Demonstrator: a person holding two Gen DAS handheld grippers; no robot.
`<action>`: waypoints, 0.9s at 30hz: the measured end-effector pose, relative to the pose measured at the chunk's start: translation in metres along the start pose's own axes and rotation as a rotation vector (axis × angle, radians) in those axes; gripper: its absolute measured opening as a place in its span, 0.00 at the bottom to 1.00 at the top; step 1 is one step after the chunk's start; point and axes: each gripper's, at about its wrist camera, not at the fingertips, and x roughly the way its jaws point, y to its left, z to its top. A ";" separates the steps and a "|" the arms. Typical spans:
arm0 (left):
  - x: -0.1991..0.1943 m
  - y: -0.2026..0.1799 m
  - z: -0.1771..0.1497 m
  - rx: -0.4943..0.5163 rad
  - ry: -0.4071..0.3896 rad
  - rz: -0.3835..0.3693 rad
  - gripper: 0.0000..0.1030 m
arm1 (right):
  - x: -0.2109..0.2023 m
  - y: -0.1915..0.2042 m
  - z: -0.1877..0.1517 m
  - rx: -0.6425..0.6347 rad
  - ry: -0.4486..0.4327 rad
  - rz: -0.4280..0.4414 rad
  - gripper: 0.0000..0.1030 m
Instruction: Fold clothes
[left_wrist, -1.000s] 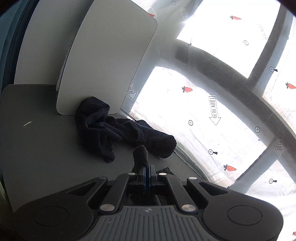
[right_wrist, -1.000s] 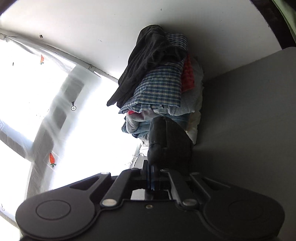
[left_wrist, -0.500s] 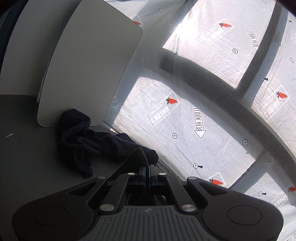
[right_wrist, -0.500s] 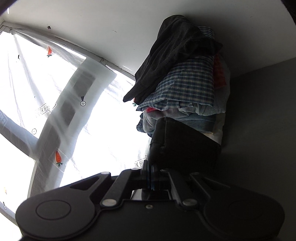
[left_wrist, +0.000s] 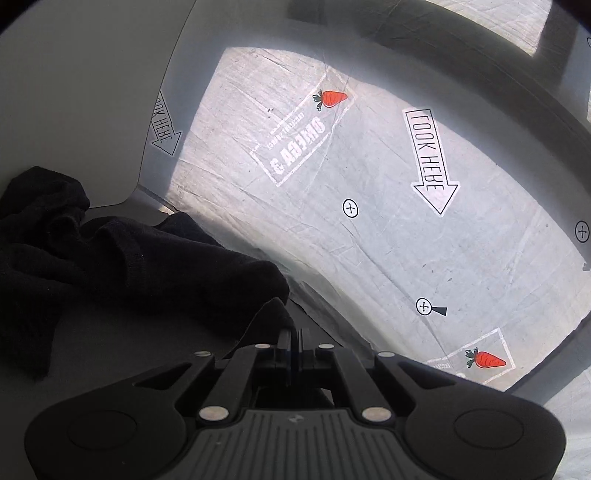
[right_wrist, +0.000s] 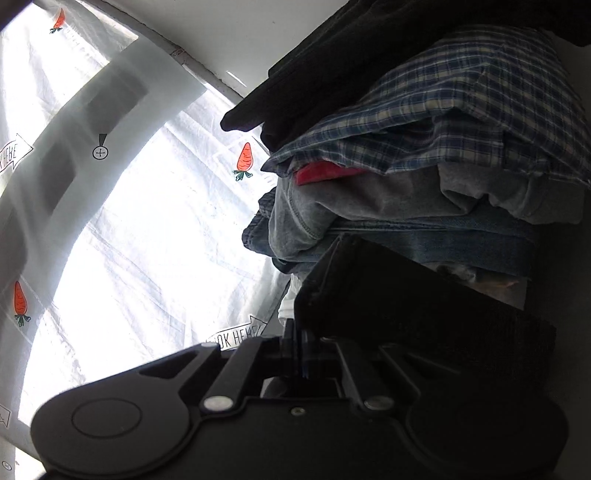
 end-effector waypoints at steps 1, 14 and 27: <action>0.012 -0.003 -0.005 0.017 0.010 0.001 0.11 | 0.009 0.004 -0.003 -0.024 0.013 -0.032 0.15; -0.038 -0.050 -0.132 0.340 0.213 -0.091 0.68 | -0.066 0.020 -0.135 -0.757 0.096 -0.235 0.96; -0.042 -0.051 -0.246 0.579 0.411 -0.114 1.00 | -0.133 0.038 -0.257 -1.533 0.057 -0.135 0.97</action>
